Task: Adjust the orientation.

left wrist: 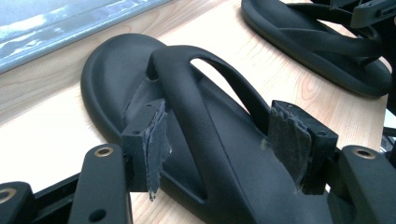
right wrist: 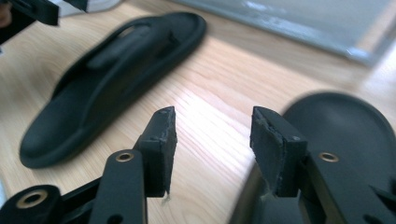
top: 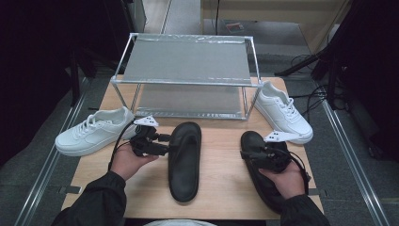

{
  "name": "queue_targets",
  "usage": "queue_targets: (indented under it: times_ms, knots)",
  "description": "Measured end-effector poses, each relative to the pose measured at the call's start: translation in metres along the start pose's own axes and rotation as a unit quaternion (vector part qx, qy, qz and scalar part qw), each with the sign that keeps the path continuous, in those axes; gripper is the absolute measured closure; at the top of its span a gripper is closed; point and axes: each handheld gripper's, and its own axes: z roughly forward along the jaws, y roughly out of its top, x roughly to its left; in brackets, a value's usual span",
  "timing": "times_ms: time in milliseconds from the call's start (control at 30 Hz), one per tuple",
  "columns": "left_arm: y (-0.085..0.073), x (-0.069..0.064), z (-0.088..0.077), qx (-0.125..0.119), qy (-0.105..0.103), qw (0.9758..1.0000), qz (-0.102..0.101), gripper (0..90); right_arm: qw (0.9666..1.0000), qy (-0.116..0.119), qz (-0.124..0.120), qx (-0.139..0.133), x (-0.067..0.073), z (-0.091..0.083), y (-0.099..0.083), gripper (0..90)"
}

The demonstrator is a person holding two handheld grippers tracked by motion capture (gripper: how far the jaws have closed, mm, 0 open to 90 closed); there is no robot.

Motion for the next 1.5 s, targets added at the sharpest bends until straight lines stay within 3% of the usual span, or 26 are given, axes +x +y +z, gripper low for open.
queue_targets:
  times_ms: [333, 700, 833, 933, 1300, 1500]
  knots:
    - [0.010, -0.001, 0.009, -0.001, -0.008, 0.9999, 0.007, 38.0, 0.9989, -0.034, 0.021, 0.025, -0.016, -0.008, -0.024, 55.6]
    - [0.015, -0.001, 0.013, -0.002, -0.007, 0.9999, 0.011, 38.4, 0.9971, -0.036, 0.035, 0.058, -0.015, -0.002, -0.032, 60.1]
    - [0.015, 0.000, 0.011, -0.006, -0.005, 0.9999, 0.008, 38.5, 0.9957, -0.034, 0.024, 0.083, -0.015, 0.009, -0.032, 62.8]
    - [0.014, 0.001, 0.010, -0.004, -0.005, 1.0000, 0.007, 38.5, 0.9936, -0.043, 0.013, 0.104, -0.015, 0.016, -0.031, 70.1]
    - [0.012, 0.003, 0.007, -0.007, 0.000, 1.0000, 0.004, 38.5, 0.9920, -0.046, 0.018, 0.116, -0.014, 0.019, -0.021, 80.3]
    - [0.008, 0.003, 0.002, -0.009, 0.003, 0.9999, 0.004, 38.5, 0.9914, -0.035, -0.021, 0.124, 0.000, 0.034, -0.009, 80.6]
